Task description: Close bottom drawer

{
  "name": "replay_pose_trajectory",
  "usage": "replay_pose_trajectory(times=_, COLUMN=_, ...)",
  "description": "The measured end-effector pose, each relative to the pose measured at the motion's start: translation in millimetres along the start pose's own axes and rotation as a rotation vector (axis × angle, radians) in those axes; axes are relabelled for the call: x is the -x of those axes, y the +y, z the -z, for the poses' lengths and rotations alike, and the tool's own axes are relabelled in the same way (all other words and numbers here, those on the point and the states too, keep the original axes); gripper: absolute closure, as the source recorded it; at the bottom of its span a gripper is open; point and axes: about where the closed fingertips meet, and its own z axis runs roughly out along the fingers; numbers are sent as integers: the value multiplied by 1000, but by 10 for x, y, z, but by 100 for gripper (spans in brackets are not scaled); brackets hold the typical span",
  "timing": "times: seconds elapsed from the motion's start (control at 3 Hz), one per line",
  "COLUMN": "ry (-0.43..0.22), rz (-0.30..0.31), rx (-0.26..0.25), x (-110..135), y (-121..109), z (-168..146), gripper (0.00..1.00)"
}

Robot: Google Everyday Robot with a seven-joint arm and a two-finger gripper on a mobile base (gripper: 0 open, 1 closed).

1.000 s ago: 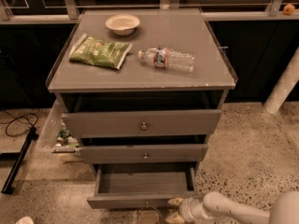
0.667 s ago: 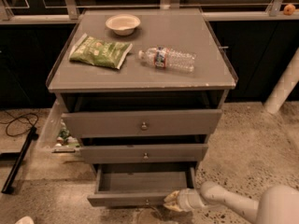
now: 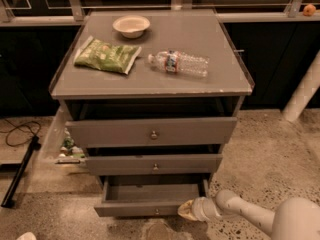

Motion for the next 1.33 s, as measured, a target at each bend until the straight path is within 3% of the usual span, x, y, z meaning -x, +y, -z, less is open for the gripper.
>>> replay_pose_trajectory(times=0.33, ry=0, rz=0, rx=0, x=0, y=10, z=2, gripper=100)
replay_pose_trajectory(times=0.67, ry=9, rz=-5, rx=-44, x=-16, y=-350, z=73, gripper=100)
replay_pose_trajectory(times=1.0, ry=8, rz=-5, rx=-44, x=-18, y=-331, z=75, gripper=94)
replay_pose_trajectory(times=1.33, ry=8, rz=-5, rx=-44, x=-18, y=-331, z=74, gripper=75)
